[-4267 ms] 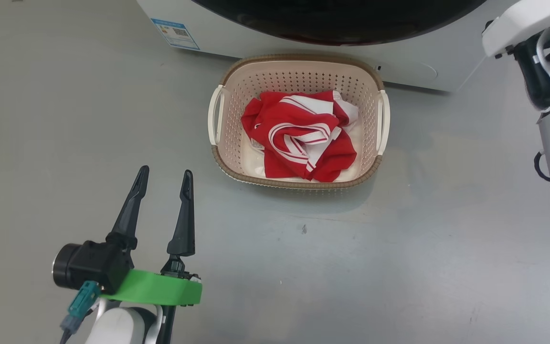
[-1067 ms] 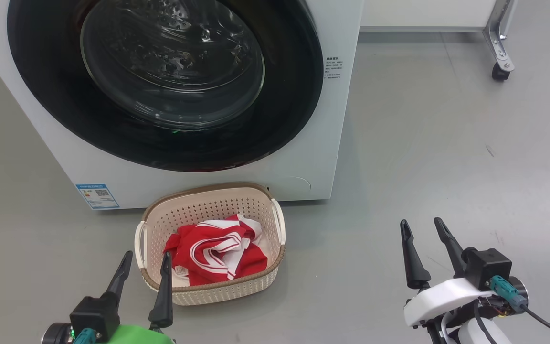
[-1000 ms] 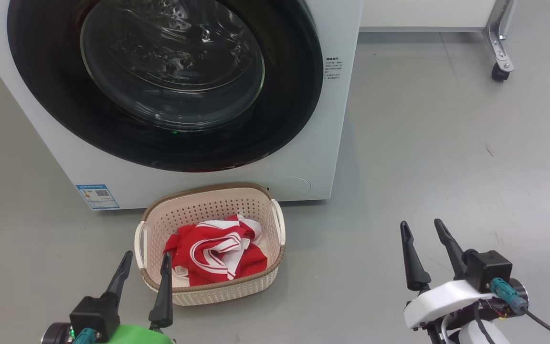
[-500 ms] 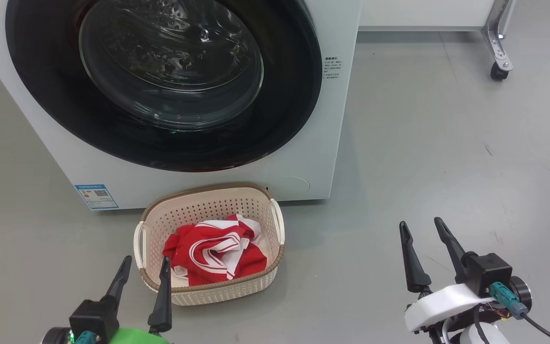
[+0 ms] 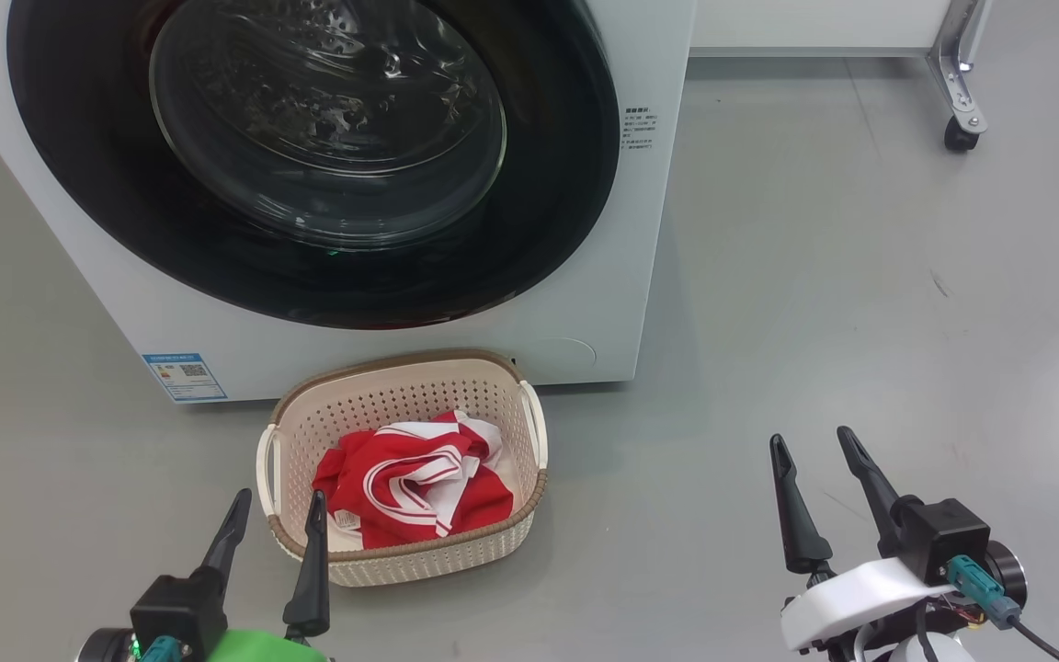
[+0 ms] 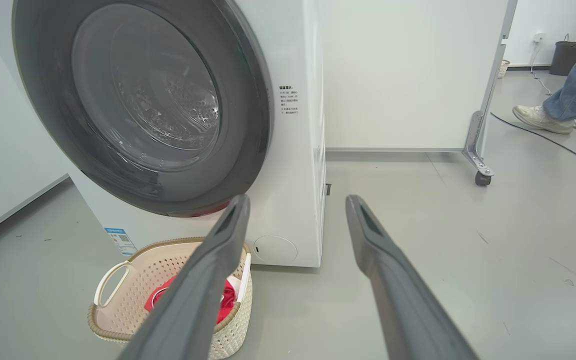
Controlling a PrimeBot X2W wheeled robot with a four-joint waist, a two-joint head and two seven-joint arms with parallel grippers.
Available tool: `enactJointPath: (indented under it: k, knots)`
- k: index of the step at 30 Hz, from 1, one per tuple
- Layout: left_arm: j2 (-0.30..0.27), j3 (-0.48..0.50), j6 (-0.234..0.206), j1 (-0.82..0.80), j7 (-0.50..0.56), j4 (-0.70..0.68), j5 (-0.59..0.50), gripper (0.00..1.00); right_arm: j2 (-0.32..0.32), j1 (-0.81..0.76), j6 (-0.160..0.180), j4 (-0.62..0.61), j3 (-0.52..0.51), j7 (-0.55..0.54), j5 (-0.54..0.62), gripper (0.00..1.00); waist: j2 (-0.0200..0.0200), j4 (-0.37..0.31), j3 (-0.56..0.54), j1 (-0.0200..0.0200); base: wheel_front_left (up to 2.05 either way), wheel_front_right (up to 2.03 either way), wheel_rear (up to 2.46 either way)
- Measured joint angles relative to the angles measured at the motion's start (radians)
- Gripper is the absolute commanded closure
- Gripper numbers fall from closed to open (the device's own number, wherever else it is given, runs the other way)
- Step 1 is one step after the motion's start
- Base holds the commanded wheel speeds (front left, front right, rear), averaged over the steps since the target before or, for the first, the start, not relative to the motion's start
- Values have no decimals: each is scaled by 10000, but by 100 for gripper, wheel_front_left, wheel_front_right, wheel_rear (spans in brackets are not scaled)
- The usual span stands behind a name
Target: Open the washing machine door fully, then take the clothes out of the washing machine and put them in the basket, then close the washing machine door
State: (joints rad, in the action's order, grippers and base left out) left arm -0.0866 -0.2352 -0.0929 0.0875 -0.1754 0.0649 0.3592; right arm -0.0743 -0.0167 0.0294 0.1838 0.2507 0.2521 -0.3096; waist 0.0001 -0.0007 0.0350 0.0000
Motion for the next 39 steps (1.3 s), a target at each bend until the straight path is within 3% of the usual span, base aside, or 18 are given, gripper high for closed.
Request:
enactJointPath:
  k: [18, 19, 28, 39]
  knots:
    - [4, 27, -31, 3, 73, -73, 0, 0, -23, -156, 86, -288, 27, -138, 0, 0, 0, -32, 24, 0, 0, 0, 0]
    - [25, 23, -31, 6, 71, 21, 0, 100, -6, -162, 84, -201, 35, -167, -4, 100, 0, -33, 27, 0, 0, 0, 0]
    - [136, -50, 17, 200, 73, 489, 332, 100, 102, -520, 63, 211, 77, -182, -282, 100, 0, -34, 17, 0, 0, 0, 0]
    - [155, 130, 207, 203, 240, 445, 1912, 100, 121, -526, -109, 96, -201, -376, -1994, 100, 0, -30, -17, 0, 0, 0, 0]
